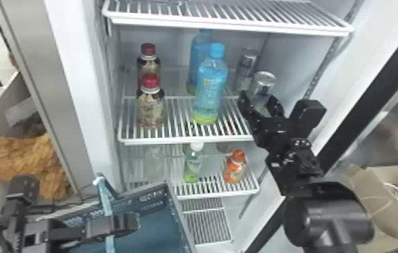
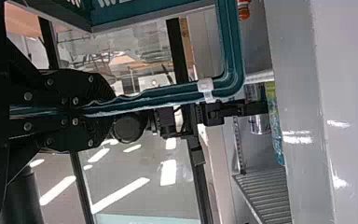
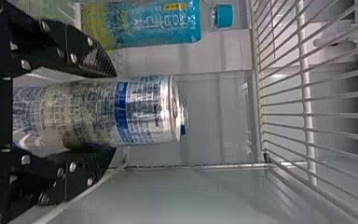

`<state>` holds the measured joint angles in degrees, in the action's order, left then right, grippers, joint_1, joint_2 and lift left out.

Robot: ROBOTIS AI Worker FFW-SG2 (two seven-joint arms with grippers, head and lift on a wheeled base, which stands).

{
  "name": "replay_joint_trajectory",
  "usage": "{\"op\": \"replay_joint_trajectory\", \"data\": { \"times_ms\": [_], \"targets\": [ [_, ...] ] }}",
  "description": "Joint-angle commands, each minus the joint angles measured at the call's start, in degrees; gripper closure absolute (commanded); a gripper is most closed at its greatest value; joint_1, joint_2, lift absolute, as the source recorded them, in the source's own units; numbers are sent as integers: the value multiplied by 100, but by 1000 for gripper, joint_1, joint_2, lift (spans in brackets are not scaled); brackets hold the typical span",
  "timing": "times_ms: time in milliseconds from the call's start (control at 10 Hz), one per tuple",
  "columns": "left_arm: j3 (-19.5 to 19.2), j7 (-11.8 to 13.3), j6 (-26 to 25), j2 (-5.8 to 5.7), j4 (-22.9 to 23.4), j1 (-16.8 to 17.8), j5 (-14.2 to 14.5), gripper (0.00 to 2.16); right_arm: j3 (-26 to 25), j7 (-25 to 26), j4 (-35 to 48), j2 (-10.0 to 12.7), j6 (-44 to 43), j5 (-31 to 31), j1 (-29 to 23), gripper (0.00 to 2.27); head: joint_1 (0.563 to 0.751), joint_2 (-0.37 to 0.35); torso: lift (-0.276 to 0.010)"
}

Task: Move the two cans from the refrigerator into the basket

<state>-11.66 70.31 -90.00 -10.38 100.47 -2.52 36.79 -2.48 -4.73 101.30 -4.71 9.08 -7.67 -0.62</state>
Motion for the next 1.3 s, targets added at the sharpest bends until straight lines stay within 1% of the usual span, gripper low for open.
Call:
{"op": "replay_joint_trajectory", "data": {
  "times_ms": [0,200,400,700,900,1200],
  "targets": [
    [-11,0,-3,1,0,-1,11,1190,-3,25,86,-21,-8,58,-36,1282,695,-189,-25],
    [0,0,-3,19,0,-1,11,1190,-3,166,382,-21,-8,58,-233,1282,695,-195,-25],
    [-11,0,-3,27,0,-1,0,1190,-49,227,916,-30,20,58,-585,1282,695,-201,-25],
    [-11,0,-3,36,0,-15,0,1190,-220,306,2097,-30,526,-22,-1415,1282,695,-216,-25],
    [-23,0,-3,36,0,-15,0,1190,-334,315,2646,-30,779,-136,-1865,1282,695,-232,-25],
    [-34,0,-3,54,0,-29,0,1190,-334,289,3461,-74,1159,-444,-2652,1282,695,-239,-25]
  ]
}}
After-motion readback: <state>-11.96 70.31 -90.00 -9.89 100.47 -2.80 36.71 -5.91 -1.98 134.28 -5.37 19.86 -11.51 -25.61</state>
